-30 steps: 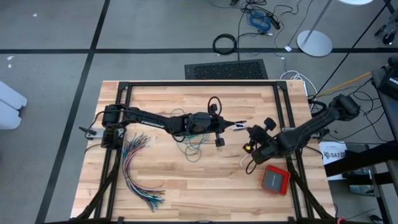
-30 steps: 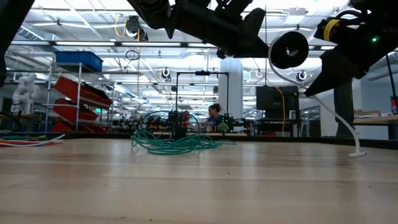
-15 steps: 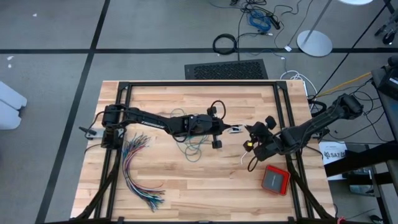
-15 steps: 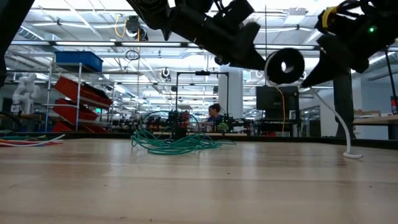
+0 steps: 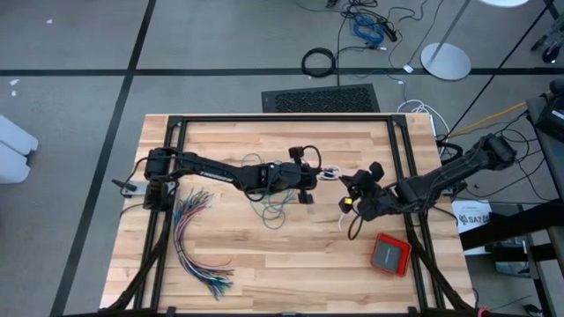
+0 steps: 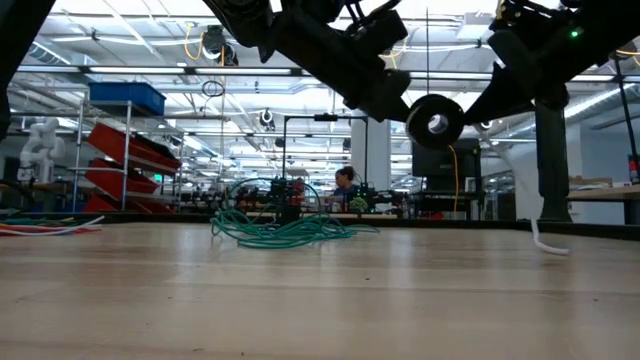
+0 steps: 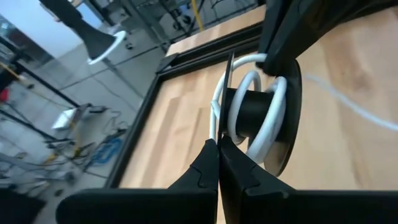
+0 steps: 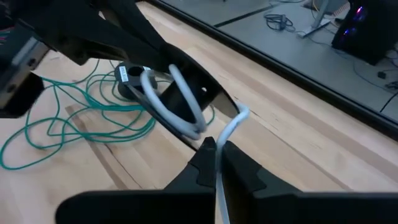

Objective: Coil cords
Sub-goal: Coil the white wire onto the spool

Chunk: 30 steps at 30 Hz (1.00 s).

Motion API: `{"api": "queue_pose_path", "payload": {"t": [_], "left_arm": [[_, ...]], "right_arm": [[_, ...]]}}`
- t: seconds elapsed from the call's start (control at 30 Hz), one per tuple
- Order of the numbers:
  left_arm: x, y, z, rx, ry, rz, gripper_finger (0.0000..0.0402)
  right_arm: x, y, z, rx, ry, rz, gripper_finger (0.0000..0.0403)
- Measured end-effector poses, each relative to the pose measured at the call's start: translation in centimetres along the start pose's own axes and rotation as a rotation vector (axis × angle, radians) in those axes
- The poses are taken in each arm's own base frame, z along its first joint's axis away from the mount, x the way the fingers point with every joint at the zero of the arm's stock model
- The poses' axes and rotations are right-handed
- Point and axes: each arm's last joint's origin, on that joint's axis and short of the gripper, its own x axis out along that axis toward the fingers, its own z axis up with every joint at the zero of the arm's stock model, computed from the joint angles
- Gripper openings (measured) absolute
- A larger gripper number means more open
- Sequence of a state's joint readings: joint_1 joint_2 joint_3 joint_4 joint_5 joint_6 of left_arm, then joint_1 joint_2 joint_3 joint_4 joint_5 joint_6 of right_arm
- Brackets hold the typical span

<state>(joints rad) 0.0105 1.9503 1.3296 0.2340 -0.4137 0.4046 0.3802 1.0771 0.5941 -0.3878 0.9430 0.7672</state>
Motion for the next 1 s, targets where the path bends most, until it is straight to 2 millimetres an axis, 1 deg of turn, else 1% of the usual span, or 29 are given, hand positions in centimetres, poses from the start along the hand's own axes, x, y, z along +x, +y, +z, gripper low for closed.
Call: {"api": "queue_pose_path", "payload": {"t": [0.27, 0.43, 0.63, 0.8, 1.0], "left_arm": [[0.0, 0.2, 0.1, 0.054, 0.006, 0.060, 0.0000], [0.6, -0.1, -0.4, 0.099, 0.019, 0.088, 0.0000], [1.5, -0.8, -1.1, 0.149, 0.025, 0.118, 0.0000], [1.7, -0.8, -0.9, 0.172, -0.006, 0.140, 0.0000], [1.7, -0.6, -0.8, 0.191, -0.018, 0.157, 0.0000]], "right_arm": [[0.5, -0.1, 0.6, 0.025, -0.019, -0.005, 0.0000], [0.9, -0.3, 0.9, 0.034, -0.021, -0.018, 0.0009], [1.1, -0.3, 1.0, 0.004, -0.013, -0.008, 0.0024], [1.1, -0.3, 0.9, -0.028, 0.001, 0.002, 0.0033], [1.1, -0.2, 1.0, -0.026, 0.000, 0.008, 0.0043]]}}
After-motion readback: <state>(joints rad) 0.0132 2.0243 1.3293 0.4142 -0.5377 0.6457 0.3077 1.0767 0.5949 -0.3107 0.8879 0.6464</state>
